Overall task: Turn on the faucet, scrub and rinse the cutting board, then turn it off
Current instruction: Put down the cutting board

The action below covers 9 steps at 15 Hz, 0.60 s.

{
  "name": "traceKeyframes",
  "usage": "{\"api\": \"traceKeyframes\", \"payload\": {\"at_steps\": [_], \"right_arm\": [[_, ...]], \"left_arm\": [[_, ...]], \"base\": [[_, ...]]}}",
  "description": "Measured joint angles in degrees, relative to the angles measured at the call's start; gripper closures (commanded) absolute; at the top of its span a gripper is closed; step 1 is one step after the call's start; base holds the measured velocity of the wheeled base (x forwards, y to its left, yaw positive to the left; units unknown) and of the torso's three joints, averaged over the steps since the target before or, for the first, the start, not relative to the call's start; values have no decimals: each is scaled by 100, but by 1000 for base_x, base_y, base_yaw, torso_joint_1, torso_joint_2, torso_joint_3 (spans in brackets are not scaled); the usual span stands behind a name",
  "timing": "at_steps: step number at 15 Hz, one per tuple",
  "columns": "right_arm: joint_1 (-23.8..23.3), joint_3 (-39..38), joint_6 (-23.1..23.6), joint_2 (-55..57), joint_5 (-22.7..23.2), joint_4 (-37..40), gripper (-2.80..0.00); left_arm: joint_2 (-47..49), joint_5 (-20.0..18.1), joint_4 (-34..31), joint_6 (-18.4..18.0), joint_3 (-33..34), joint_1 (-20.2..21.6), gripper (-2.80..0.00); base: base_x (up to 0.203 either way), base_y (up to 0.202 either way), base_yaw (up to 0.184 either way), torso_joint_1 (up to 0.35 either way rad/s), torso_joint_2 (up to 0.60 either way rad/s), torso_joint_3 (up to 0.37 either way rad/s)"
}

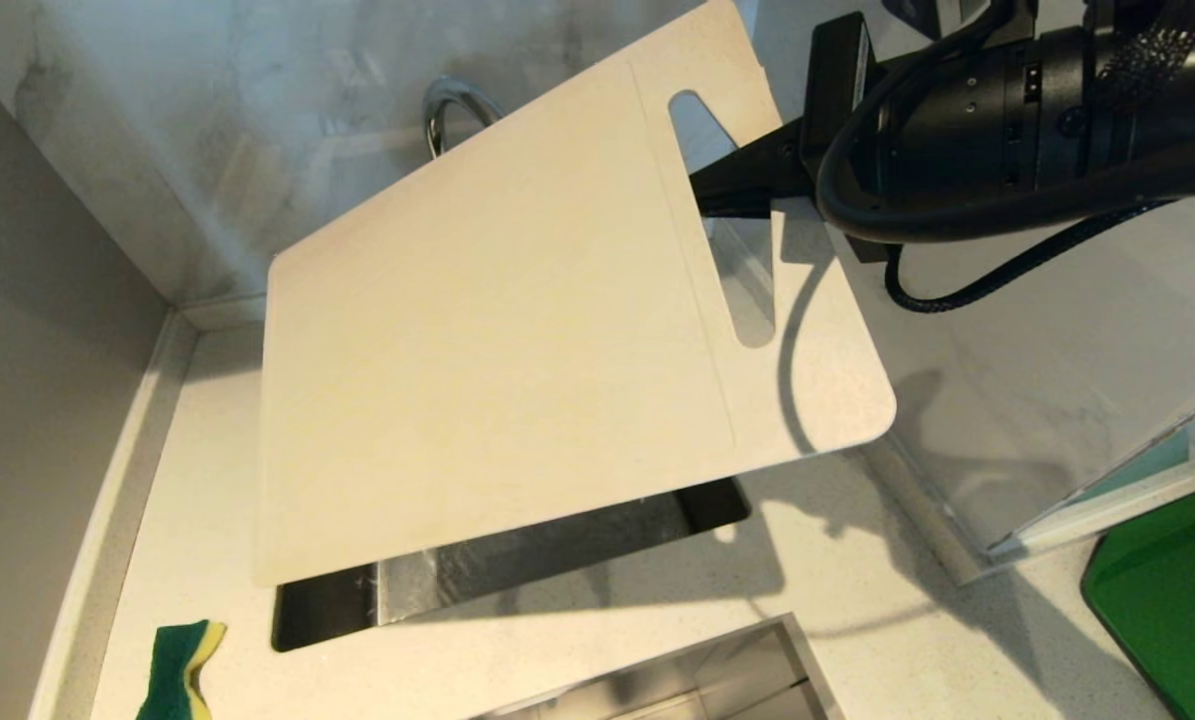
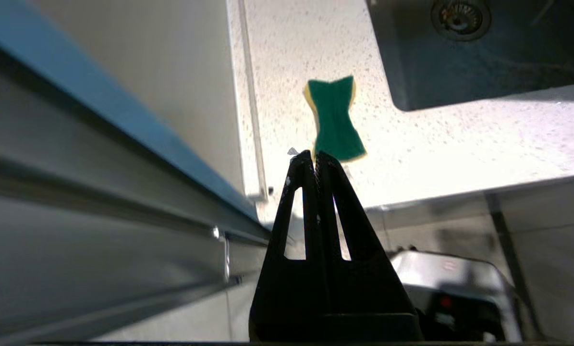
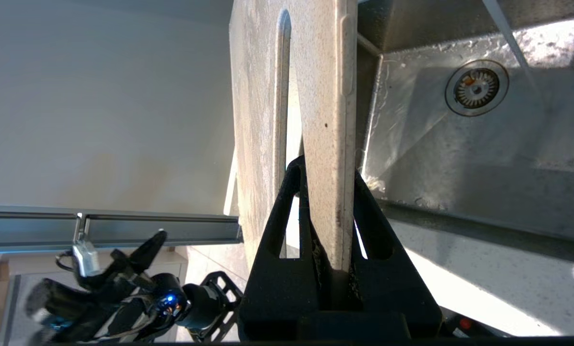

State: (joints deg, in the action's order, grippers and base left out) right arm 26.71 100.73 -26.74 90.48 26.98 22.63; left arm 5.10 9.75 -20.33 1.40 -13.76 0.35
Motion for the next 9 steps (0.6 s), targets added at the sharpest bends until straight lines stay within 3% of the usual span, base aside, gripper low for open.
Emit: {"api": "traceKeyframes", "payload": {"at_steps": [2, 6, 9], "right_arm": [[-6, -5, 1, -14, 0, 0, 0], [-32, -12, 9, -72, -13, 1, 0], [-266, -37, 9, -153, -15, 6, 0]], "left_arm": [[-273, -290, 636, -339, 469, -33, 0], [-476, -870, 815, -212, 860, -45, 0], [-503, -915, 828, -198, 911, -49, 0]], "base": [[0, 0, 0, 0, 0, 0], [0, 0, 0, 0, 0, 0], [0, 0, 0, 0, 0, 0]]}}
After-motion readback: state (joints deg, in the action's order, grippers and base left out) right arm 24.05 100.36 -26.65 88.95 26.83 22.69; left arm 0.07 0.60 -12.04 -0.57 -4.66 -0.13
